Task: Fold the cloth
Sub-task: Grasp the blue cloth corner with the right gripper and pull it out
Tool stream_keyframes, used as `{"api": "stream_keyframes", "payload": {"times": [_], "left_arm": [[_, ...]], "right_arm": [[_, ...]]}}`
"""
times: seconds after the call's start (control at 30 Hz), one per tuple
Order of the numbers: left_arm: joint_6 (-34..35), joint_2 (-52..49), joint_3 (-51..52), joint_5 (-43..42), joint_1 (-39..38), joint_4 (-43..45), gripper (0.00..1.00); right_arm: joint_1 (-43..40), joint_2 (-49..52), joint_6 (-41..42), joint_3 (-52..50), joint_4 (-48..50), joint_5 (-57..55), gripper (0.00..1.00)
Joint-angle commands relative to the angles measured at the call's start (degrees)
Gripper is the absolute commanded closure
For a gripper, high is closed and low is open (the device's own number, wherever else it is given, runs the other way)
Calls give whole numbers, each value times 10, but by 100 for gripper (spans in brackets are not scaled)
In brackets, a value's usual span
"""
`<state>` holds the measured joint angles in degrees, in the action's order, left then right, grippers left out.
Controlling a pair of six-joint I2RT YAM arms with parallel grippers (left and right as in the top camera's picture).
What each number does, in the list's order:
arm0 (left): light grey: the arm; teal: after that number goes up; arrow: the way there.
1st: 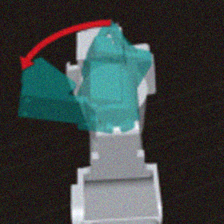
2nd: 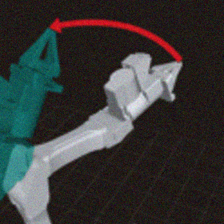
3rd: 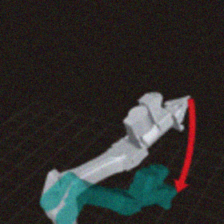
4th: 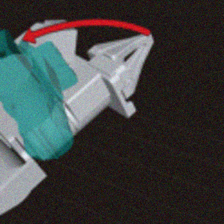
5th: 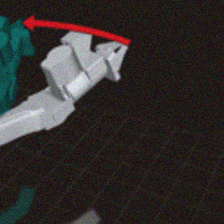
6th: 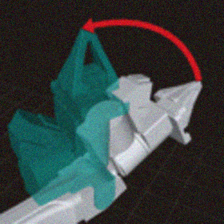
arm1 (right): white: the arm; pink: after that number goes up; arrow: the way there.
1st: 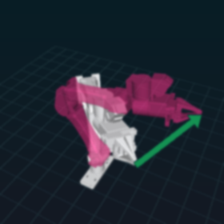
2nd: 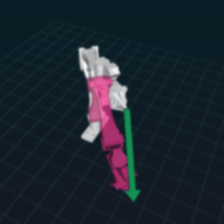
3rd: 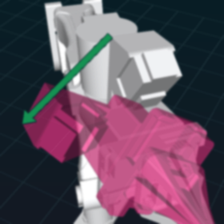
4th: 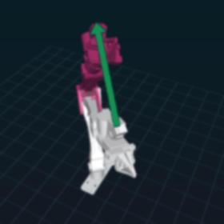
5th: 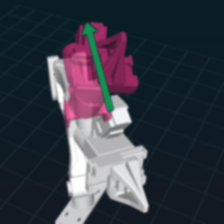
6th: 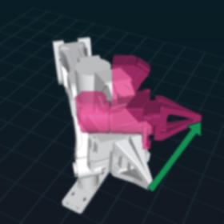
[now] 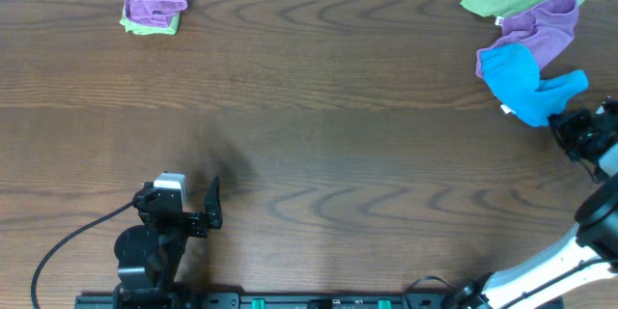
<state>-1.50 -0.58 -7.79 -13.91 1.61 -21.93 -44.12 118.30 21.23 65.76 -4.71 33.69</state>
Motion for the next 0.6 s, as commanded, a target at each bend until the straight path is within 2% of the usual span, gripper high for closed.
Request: {"api": "stream_keyframes", "payload": {"times": [0.0, 0.4, 0.57], "left_arm": [[-2, 3, 13, 5, -1, -1, 5], [-2, 3, 13, 5, -1, -1, 5], [-2, 3, 13, 5, -1, -1, 5]], "right_arm": [[6, 4, 3, 32, -24, 42, 99], [35, -95, -105, 177, -258, 57, 99], [90, -169, -143, 227, -331, 56, 99]]}}
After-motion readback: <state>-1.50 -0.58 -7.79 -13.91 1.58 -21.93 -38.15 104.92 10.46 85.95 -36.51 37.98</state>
